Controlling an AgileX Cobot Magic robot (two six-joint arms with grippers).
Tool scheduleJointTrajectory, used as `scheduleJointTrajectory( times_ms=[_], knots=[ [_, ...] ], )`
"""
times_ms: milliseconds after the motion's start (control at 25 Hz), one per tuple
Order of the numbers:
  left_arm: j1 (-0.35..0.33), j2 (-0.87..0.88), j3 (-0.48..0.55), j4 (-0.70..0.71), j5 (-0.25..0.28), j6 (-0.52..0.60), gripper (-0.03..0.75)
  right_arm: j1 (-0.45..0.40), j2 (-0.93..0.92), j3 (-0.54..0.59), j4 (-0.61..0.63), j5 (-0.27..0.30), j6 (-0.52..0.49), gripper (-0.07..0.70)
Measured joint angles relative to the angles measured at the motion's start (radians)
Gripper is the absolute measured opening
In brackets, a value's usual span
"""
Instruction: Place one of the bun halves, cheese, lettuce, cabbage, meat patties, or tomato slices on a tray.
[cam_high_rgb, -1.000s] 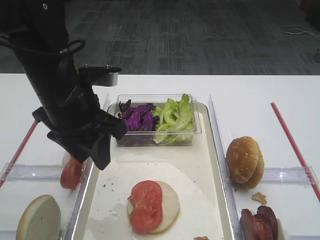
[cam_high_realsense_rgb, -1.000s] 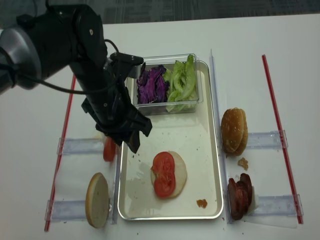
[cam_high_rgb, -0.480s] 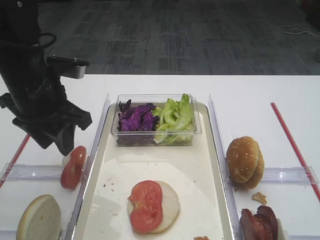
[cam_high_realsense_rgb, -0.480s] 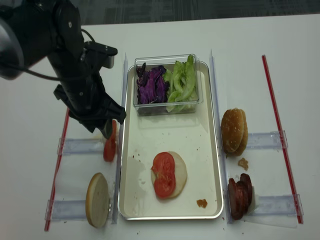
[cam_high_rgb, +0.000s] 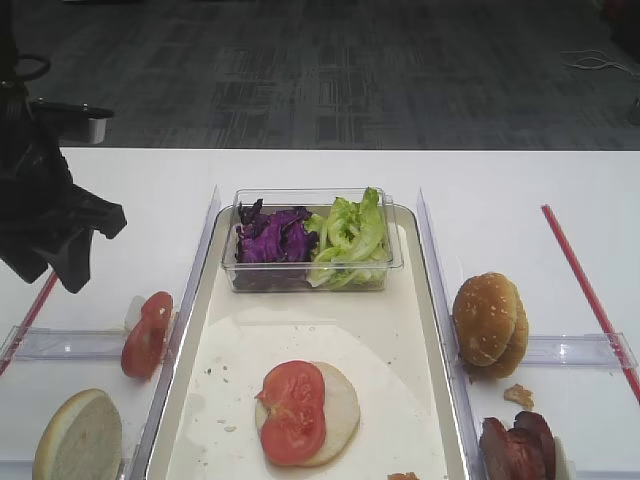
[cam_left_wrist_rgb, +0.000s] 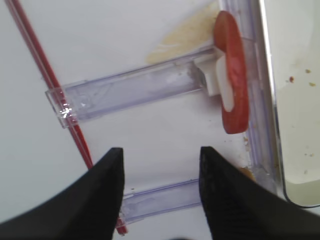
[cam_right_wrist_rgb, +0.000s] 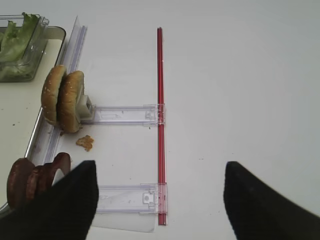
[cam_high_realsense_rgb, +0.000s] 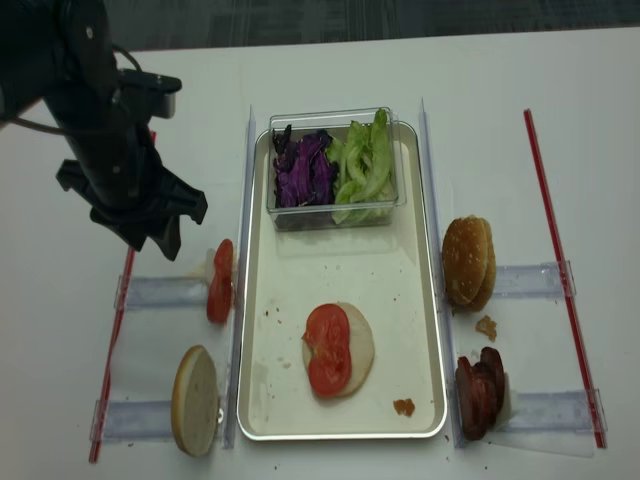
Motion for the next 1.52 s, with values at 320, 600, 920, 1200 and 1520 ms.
scheduleJointTrajectory(
  times_ms=[320, 600, 920, 1200, 1520],
  knots=[
    [0.076, 0.000, 0.000, 0.022, 0.000, -0.005, 0.328, 0.000, 0.000, 0.000, 0.000, 0.000, 0.000, 0.563],
    [0.082, -0.049, 0.019, 0.030, 0.000, -0.007, 0.328, 0.000, 0.000, 0.000, 0.000, 0.000, 0.000, 0.563],
    [0.082, -0.200, 0.183, 0.070, 0.002, -0.043, 0.328, 0.000, 0.000, 0.000, 0.000, 0.000, 0.000, 0.563],
    [0.082, -0.370, 0.324, 0.070, 0.005, -0.057, 0.328, 0.000, 0.000, 0.000, 0.000, 0.000, 0.000, 0.563],
    [0.082, -0.467, 0.467, 0.070, -0.007, -0.085, 0.328, 0.000, 0.000, 0.000, 0.000, 0.000, 0.000, 0.563]
  ],
)
